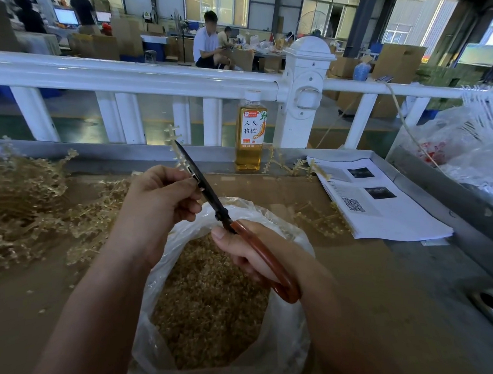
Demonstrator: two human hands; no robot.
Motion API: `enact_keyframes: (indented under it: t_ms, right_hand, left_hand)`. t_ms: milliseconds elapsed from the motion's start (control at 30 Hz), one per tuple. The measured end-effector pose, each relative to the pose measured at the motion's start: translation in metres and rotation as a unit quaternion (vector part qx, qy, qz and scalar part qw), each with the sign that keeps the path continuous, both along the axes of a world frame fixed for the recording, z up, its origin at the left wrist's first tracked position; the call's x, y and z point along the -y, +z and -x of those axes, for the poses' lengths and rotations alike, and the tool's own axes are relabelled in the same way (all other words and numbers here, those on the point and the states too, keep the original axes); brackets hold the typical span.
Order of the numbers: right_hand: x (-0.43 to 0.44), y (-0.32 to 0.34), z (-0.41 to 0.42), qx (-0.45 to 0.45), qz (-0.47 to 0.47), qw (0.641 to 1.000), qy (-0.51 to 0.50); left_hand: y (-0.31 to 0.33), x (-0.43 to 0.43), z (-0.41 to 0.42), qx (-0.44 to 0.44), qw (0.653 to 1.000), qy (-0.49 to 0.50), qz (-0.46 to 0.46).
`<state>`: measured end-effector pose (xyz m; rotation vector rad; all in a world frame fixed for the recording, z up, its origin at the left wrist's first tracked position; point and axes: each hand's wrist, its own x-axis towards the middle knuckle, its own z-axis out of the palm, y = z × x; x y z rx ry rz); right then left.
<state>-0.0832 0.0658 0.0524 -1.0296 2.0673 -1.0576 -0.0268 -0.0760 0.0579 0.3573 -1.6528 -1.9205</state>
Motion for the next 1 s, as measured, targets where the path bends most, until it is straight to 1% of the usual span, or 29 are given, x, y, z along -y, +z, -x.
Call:
enact_keyframes:
  t_ms: [100, 233, 433, 733, 1000]
  right_hand:
    - [0.001, -0.002, 0.002, 0.015, 0.003, 1.0, -0.003]
    - [0.002, -0.008, 0.003, 0.056, 0.011, 0.998, -0.015]
    - [0.003, -0.01, 0.004, 0.049, 0.014, 0.999, -0.017]
    - [0.006, -0.014, 0.007, 0.073, -0.003, 0.997, -0.02]
    - [0.007, -0.015, 0.008, 0.059, -0.007, 0.998, -0.032]
  left_hand:
    - [0.0, 0.0, 0.0, -0.001, 1.0, -0.006, 0.007]
    - [0.0, 0.002, 0.0, 0.0, 1.0, -0.009, 0.008]
    - [0.0, 0.002, 0.0, -0.001, 1.0, -0.007, 0.0]
    - [0.001, 0.001, 0.0, -0.005, 1.0, -0.01, -0.01]
    - [0.0, 0.0, -0.001, -0.014, 0.999, -0.008, -0.029]
